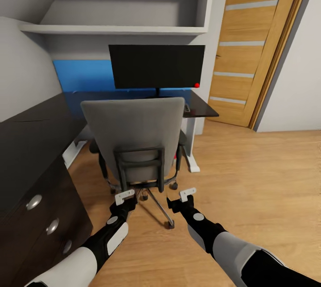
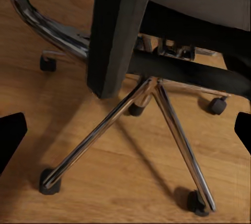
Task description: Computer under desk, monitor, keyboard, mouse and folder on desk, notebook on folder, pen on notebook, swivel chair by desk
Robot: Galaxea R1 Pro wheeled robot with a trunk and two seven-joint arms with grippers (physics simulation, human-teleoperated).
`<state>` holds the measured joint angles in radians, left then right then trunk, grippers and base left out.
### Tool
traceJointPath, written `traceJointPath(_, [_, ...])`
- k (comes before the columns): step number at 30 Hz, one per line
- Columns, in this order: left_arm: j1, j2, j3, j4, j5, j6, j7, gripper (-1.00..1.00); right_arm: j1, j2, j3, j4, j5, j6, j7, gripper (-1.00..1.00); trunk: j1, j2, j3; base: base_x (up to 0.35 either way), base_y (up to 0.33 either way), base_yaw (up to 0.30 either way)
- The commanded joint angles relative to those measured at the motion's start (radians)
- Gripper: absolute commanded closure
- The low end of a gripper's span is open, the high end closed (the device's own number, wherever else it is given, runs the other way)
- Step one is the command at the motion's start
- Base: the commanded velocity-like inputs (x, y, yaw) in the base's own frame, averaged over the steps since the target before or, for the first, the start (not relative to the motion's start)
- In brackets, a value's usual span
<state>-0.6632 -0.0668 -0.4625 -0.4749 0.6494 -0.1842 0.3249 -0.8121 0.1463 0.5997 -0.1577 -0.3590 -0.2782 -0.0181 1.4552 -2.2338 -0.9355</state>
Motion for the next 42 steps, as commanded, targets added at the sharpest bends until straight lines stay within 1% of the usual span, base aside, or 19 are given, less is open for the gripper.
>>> traceJointPath(1, [-0.001, 0.001, -0.008, 0.0, 0.01, -0.006, 0.006, -1.0, -0.001, 0.003, 0.009, 0.001, -0.009, -0.002, -0.002, -1.0, -0.001, 0.0, -0.001, -0.316, -0.05, 0.0])
traceJointPath(5, [-0.001, 0.002, -0.008, 0.0, 0.01, -0.006, 0.005, -1.0, -0.001, 0.013, 0.008, 0.001, -0.008, -0.002, -0.002, -1.0, -0.001, 0.0, -0.001, -0.303, -0.086, 0.0])
traceJointPath(14, [-0.001, 0.001, -0.008, 0.0, 0.01, -0.006, 0.004, -1.0, -0.001, 0.014, 0.005, 0.001, -0.008, -0.005, -0.003, -1.0, -0.001, 0.0, -0.001, -0.3, -0.145, 0.0])
traceJointPath(42, [-0.001, 0.001, -0.009, 0.0, 0.008, -0.005, 0.003, -1.0, -0.001, 0.009, 0.003, 0.002, -0.006, -0.006, -0.008, -1.0, -0.108, 0.196, 0.087, -0.3, -0.168, 0.0])
